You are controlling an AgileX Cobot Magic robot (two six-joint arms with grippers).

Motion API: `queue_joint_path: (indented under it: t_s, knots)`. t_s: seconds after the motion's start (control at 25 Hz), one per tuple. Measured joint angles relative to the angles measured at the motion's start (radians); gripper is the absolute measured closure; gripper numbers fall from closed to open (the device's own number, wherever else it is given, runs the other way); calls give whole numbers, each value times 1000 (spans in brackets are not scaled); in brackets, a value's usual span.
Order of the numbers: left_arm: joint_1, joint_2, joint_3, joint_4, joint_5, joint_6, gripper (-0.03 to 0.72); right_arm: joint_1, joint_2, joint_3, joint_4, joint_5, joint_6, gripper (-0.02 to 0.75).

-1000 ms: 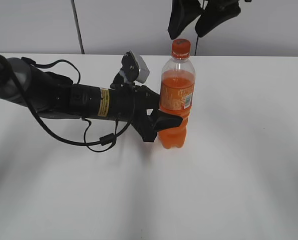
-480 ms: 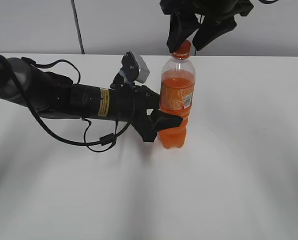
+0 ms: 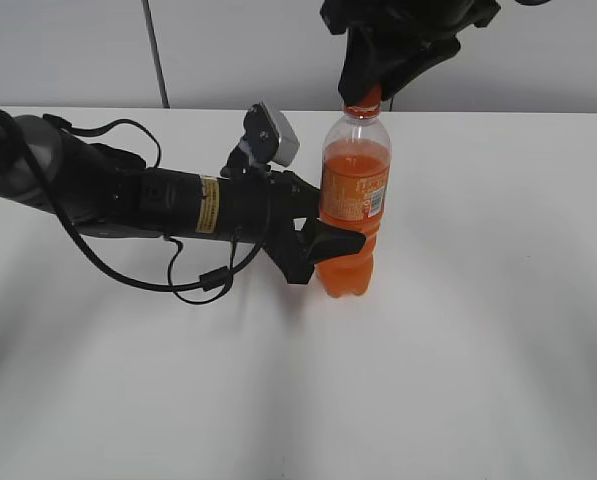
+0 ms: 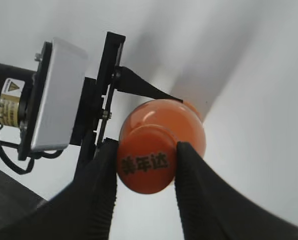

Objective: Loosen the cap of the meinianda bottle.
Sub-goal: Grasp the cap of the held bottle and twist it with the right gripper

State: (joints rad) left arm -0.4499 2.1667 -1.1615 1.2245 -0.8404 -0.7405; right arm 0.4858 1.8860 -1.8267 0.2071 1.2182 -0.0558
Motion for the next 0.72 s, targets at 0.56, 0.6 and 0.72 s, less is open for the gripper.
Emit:
queue_joint_path:
  t_s: [0.56, 0.6, 0.72]
  knots:
    - [0, 0, 0, 2, 0, 1, 284, 0, -3, -2, -14, -1, -1100, 470]
    - [0, 0, 0, 2, 0, 2, 284, 0, -4, -2, -11, -1, -1147, 472]
    - [0, 0, 0, 4, -1, 2, 284, 0, -10, -2, -2, -1, -1258, 477]
